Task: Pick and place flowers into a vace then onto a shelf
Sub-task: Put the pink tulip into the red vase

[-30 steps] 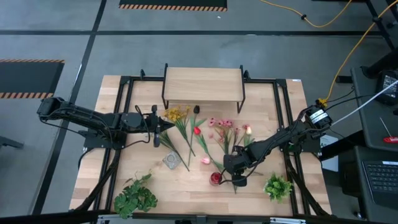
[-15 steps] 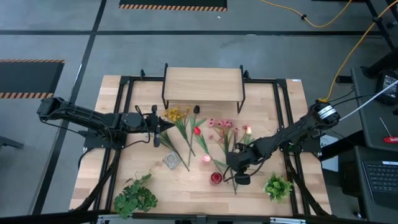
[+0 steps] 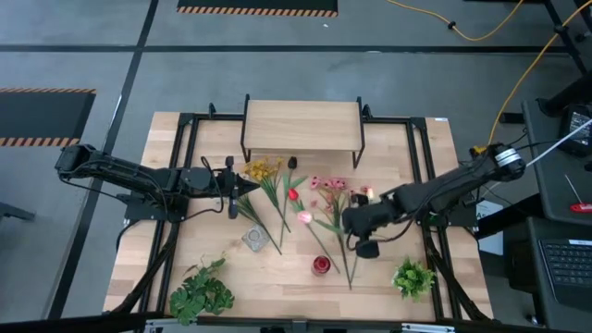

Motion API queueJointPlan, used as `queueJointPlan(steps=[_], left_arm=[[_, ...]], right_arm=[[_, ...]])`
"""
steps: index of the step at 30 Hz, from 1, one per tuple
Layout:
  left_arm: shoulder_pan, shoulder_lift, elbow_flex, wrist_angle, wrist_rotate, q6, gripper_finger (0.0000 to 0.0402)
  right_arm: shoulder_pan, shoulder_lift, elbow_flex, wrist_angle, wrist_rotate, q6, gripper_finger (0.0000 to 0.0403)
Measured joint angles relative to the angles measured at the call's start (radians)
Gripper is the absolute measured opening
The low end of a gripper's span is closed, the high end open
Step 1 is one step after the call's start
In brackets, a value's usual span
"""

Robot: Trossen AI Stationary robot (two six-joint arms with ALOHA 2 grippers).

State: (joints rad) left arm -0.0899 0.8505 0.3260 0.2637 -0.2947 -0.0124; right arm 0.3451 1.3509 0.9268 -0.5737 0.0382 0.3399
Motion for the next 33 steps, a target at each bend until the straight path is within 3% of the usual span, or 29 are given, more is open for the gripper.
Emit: queueJointPlan(steps=[15,21,25,33], left_arm=[[0.000,0.000,0.000,-0.007,0.000,0.000,0.0004],[0.000,0.000,0.000,-0.005,0.000,0.000,0.0004],[0.000,0.000,0.000,0.002,0.000,0.000,0.0004],[0.000,0.000,0.000,0.002,0.000,0.000,0.0004]], right_arm=[[-0.232,-0.113,0.000,-0.018,-0.067,-0.265,0.0000],[-0.278,-0.137,0.000,0.048,-0.172,-0.343,0.0000],[-0.283,-0.138,0.000,0.066,-0.182,-0.377,0.0000],[-0.284,-0.197,-0.137,0.305,-0.180,-0.404,0.0000]])
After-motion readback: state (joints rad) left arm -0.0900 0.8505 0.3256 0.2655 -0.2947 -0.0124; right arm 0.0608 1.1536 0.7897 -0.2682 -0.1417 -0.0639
